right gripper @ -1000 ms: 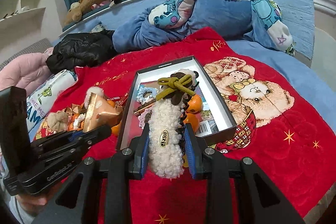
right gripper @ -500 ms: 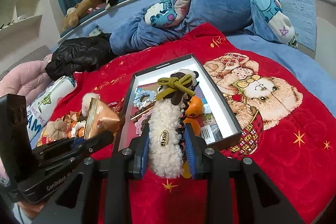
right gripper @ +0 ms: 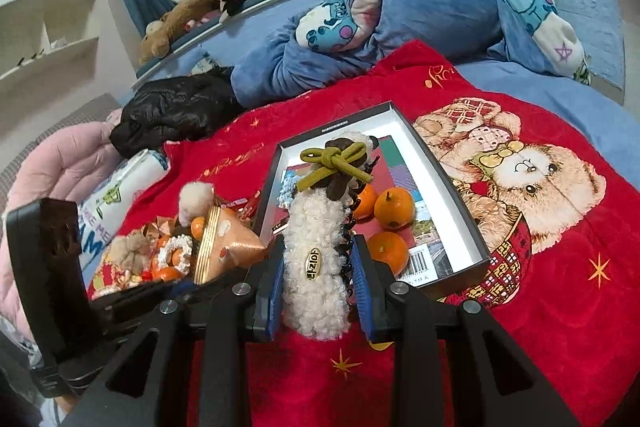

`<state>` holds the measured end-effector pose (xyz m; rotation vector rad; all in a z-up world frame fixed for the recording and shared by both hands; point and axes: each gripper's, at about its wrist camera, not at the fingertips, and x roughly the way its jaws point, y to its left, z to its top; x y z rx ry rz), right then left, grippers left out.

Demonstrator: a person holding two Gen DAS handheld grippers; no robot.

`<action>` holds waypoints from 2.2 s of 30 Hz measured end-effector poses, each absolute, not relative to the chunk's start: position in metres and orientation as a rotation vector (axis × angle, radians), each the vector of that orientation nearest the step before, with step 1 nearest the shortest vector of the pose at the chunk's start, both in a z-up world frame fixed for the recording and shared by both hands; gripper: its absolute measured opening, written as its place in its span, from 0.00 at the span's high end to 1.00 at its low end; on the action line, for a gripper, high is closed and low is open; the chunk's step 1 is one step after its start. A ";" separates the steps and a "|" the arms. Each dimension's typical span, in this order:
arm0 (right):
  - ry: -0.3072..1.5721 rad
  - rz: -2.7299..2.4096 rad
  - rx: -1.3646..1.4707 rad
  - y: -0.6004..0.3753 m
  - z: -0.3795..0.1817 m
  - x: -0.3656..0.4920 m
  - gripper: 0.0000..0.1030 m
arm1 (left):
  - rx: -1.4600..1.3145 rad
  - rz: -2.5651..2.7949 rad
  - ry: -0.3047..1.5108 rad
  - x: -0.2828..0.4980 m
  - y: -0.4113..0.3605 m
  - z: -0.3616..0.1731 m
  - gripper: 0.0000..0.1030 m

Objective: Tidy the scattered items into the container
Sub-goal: 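Carry the snack pack and the white fluffy toy toward the white box, then lower both grippers into the box and open them to release the pack and toy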

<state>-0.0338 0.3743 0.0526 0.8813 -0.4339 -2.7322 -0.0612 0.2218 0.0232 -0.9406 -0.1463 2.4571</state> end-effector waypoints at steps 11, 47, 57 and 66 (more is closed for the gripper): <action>-0.560 -2.693 0.843 0.375 0.047 -0.035 0.72 | -0.925 2.437 -0.069 -0.051 0.231 0.022 0.87; -0.440 -2.753 0.953 0.366 0.055 -0.136 0.72 | -1.045 2.463 -0.242 -0.184 0.216 0.023 0.87; -0.371 -2.697 1.164 0.371 0.042 -0.229 0.72 | -1.154 2.474 -0.140 -0.274 0.241 0.012 0.87; -0.316 -2.691 1.294 0.379 0.020 -0.258 0.72 | -1.218 2.481 -0.087 -0.296 0.255 -0.008 0.87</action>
